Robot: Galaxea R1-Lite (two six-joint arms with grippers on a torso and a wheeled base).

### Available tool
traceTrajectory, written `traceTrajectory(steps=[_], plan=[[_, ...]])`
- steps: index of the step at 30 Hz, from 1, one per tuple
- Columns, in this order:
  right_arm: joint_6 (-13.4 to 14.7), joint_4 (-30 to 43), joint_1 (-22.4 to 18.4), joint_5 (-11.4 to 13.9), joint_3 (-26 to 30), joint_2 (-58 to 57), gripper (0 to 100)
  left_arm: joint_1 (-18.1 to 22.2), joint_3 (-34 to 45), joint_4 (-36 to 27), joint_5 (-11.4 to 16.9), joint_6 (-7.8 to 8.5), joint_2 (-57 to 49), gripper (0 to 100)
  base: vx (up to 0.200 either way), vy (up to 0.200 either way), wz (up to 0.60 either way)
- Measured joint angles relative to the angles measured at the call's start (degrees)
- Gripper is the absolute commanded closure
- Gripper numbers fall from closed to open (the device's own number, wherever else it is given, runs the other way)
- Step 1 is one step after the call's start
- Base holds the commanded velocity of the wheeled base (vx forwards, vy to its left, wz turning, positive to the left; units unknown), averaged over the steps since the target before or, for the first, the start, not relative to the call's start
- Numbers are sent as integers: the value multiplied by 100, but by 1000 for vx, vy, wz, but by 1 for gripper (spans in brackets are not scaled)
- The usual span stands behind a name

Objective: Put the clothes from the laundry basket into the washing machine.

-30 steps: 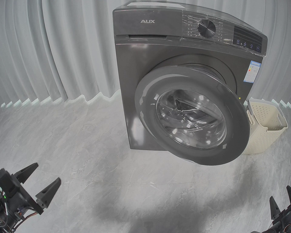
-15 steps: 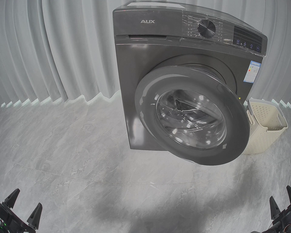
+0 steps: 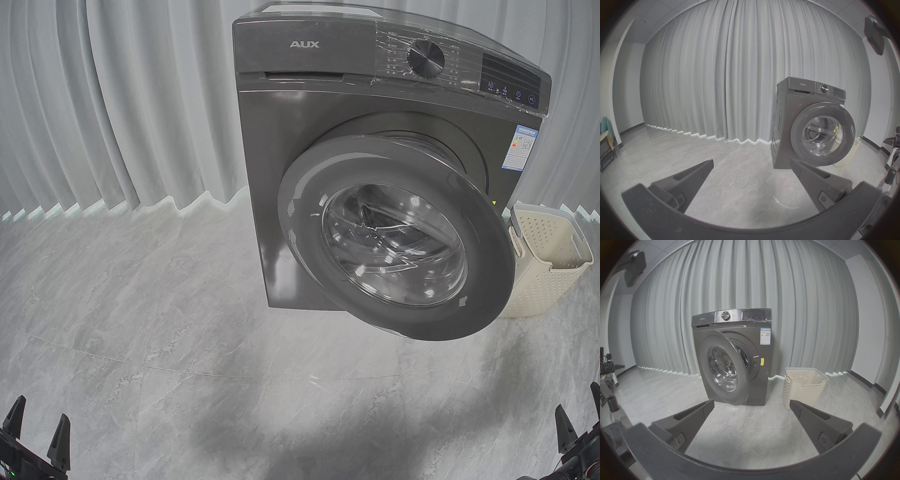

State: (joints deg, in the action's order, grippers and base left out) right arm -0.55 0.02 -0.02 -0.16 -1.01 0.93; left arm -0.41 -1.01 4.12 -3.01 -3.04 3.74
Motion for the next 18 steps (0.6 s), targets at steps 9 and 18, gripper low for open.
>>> traceTrajectory(steps=[9, 18], plan=[[-243, -34, -7, 344, 0, 0, 0, 44, 0, -346, 195, 69, -251, 0, 0, 0, 0], [-163, -363, -9, 399, -61, 0, 0, 32, 0, -405, 390, 112, -300, 0, 0, 0, 0]])
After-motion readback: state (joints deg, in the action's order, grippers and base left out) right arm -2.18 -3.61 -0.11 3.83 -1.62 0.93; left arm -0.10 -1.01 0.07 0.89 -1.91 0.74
